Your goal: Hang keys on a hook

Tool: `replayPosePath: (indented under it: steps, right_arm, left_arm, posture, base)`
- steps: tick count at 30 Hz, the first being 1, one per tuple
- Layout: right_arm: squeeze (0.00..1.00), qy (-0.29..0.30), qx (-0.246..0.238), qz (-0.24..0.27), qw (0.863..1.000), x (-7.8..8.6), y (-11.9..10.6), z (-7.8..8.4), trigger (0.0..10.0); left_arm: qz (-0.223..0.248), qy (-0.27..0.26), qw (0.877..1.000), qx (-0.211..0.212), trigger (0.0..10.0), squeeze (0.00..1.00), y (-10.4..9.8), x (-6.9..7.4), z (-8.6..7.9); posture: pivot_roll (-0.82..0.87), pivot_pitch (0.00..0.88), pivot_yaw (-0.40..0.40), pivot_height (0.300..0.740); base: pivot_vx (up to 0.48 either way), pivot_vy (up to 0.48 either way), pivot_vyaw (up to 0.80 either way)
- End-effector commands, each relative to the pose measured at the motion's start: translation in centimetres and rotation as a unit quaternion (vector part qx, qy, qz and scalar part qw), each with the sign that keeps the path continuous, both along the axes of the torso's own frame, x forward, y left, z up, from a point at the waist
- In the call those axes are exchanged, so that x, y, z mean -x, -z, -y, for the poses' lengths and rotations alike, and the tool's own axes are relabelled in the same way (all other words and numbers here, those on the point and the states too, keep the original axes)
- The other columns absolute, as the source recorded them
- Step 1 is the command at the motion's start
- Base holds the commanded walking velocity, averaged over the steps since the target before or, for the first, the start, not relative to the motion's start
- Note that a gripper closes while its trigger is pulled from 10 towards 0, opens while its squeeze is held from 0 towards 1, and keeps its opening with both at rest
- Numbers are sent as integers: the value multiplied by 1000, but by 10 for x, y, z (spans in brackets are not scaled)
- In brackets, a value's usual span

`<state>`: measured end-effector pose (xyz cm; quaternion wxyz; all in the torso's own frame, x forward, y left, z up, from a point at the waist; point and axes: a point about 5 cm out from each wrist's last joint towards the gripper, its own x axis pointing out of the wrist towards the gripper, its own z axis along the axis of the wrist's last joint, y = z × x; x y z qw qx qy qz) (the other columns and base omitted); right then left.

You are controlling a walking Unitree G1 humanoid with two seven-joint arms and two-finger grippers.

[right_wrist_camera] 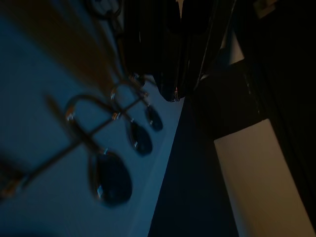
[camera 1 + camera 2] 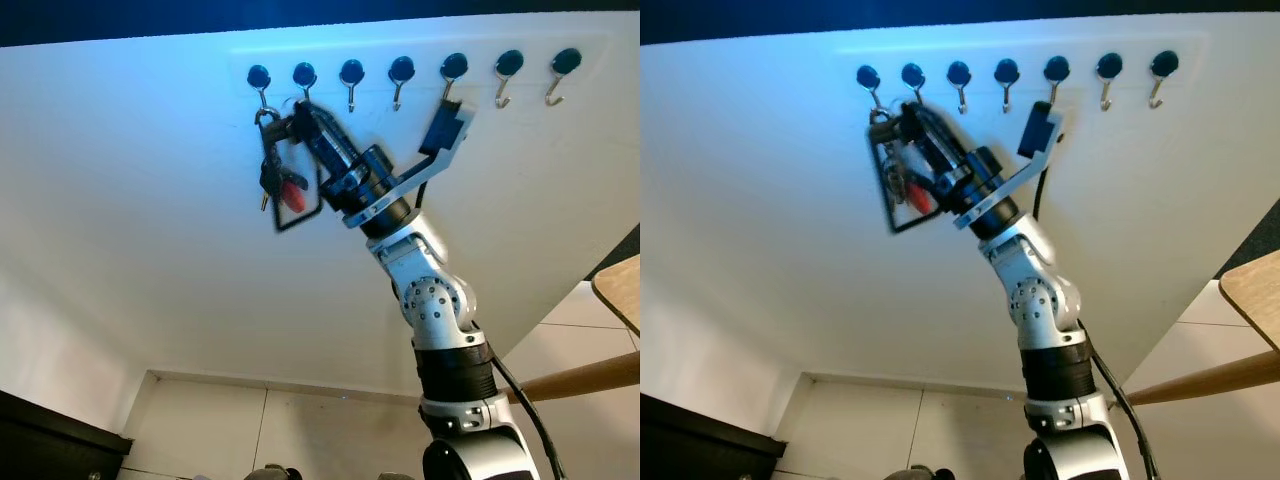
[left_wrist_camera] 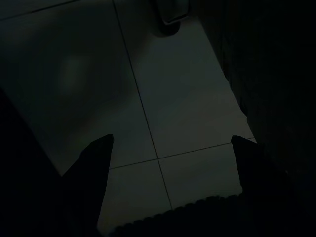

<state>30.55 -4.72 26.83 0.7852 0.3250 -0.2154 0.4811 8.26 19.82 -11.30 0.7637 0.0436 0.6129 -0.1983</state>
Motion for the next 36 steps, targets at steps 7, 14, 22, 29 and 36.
replayPosePath:
  steps: [7, 14, 22, 29, 36]
  right_arm:
    - [0, -24, 2, -6, 1000, 9, 8, -6, 10000]
    - [0, -19, 3, -11, 1000, 10, 12, -3, 10000]
    - [0, -10, -19, -12, 1000, 10, 11, 11, 10000]
    - [0, -4, -48, -4, 999, 12, 6, 28, 10000]
    - [0, -10, -69, 2, 998, 16, 3, 37, 10000]
  left_arm:
    - [42, 4, 999, 7, 10000, 0, -4, -20, 5]
    - [41, 5, 999, 7, 10000, 0, -4, -20, 5]
    - [41, 7, 999, 6, 10000, 0, -4, -20, 5]
    - [41, 9, 999, 6, 10000, 0, -4, -20, 5]
    - [40, 8, 999, 6, 10000, 0, -4, -20, 4]
  posture:
    - [-151, 113, 104, 740]
    - [-150, 109, 103, 740]
    - [-150, 109, 103, 740]
    - [-154, 111, 106, 740]
    - [-154, 115, 110, 740]
  base:
    - [0, 0, 0]
    - [0, 0, 0]
    - [0, 0, 0]
    - [0, 0, 0]
    - [0, 0, 0]
